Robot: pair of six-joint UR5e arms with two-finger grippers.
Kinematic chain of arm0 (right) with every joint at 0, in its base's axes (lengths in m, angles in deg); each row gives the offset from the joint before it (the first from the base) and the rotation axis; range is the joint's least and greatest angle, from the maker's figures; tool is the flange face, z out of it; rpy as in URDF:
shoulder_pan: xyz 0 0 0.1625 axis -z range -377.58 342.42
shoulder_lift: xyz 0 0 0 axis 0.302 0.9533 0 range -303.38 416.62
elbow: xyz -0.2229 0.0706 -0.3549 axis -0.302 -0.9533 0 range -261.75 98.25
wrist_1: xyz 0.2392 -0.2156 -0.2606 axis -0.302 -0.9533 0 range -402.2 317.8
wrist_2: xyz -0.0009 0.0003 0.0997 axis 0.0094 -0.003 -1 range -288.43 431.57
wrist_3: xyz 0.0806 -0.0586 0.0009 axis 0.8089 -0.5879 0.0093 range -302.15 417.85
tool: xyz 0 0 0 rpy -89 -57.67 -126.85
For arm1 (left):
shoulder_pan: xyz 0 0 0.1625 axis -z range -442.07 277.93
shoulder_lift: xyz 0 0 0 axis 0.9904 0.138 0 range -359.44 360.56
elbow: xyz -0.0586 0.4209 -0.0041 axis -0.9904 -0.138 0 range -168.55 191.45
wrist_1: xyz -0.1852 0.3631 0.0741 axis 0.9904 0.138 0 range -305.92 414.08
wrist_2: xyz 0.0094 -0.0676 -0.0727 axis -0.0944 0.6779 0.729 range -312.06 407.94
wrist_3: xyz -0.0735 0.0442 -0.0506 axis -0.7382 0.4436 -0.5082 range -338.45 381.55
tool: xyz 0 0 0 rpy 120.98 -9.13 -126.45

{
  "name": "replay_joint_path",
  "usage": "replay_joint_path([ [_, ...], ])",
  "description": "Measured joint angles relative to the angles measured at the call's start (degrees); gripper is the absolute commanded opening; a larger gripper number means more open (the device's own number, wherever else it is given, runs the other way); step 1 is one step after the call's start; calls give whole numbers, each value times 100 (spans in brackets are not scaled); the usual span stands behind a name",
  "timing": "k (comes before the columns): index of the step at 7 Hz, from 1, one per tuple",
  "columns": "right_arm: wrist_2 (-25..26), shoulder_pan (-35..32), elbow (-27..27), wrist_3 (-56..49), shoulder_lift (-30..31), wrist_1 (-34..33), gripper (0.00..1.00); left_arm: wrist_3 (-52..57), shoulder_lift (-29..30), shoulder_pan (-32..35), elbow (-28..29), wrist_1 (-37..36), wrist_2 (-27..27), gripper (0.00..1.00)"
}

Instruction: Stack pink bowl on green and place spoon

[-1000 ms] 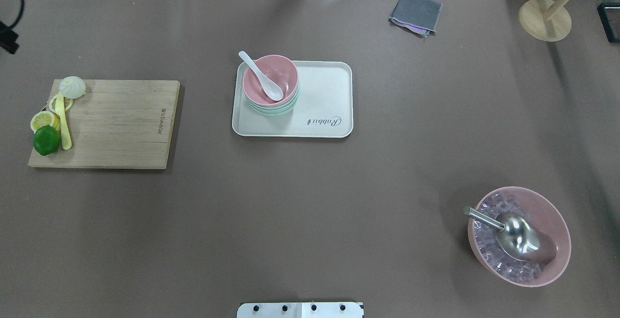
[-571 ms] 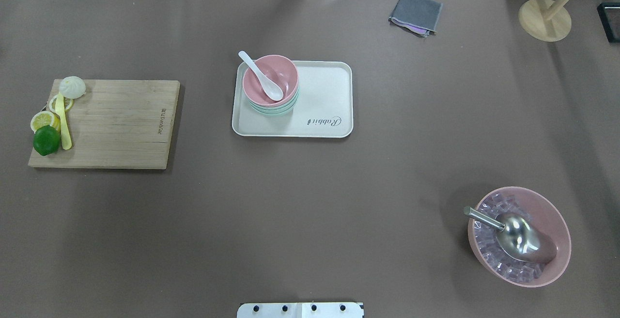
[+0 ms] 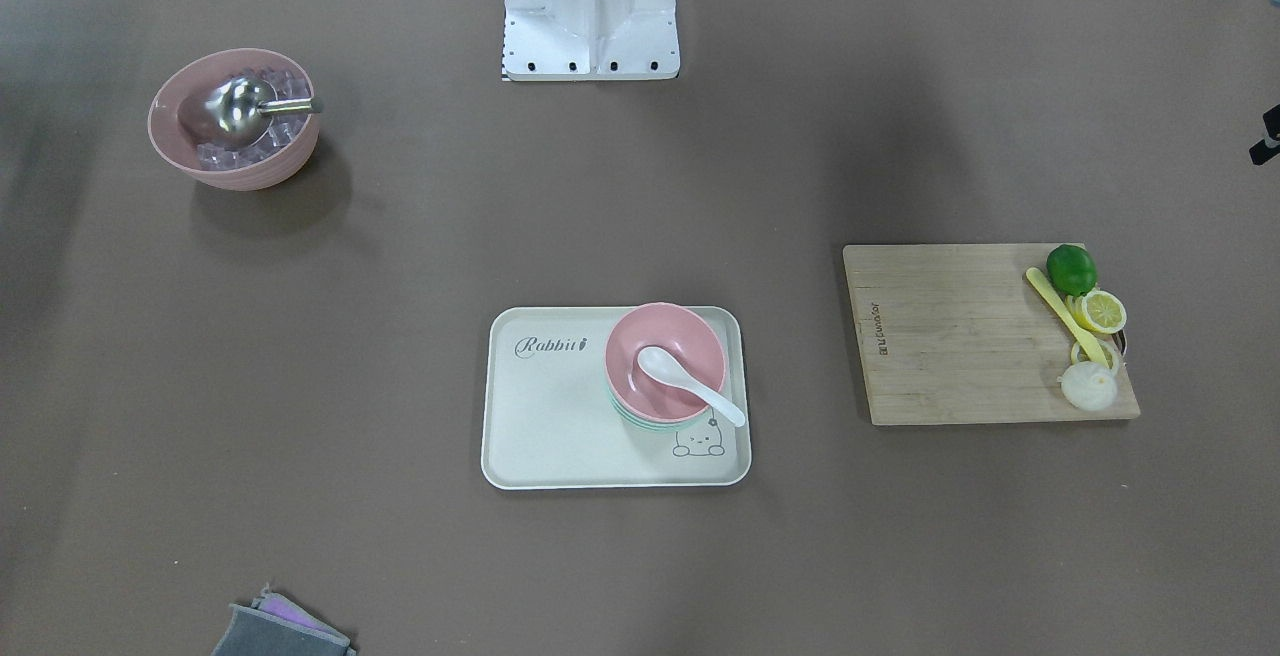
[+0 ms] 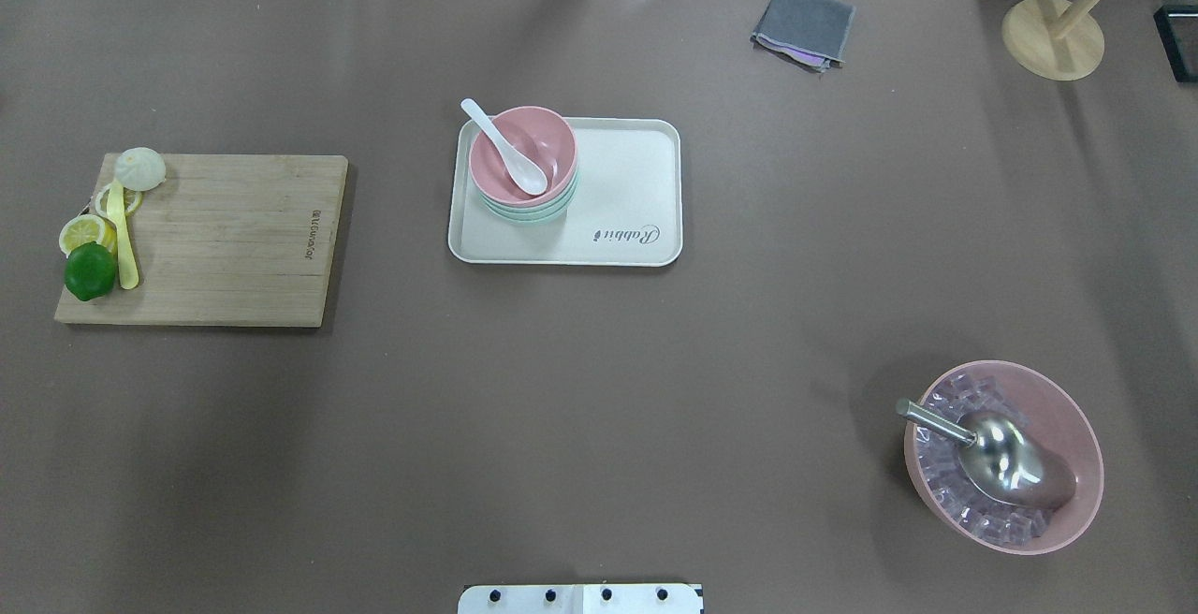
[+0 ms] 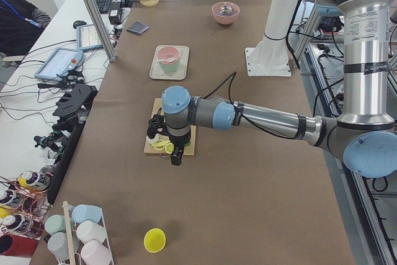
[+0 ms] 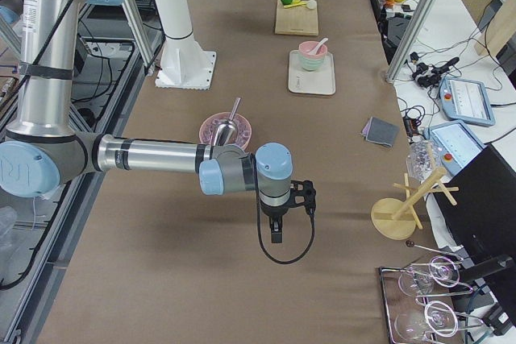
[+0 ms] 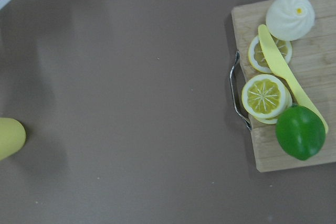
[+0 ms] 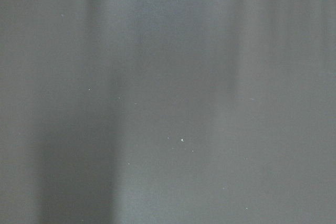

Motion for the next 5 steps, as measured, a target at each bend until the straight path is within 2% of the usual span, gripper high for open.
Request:
replay_joint_path([
  [2,37,-6,7,-26,62,14,100,53,-20,125,289,78,74,98],
  [5,48,-6,-10,2,119,342,100,326,-31,288,351,50,-300,98],
])
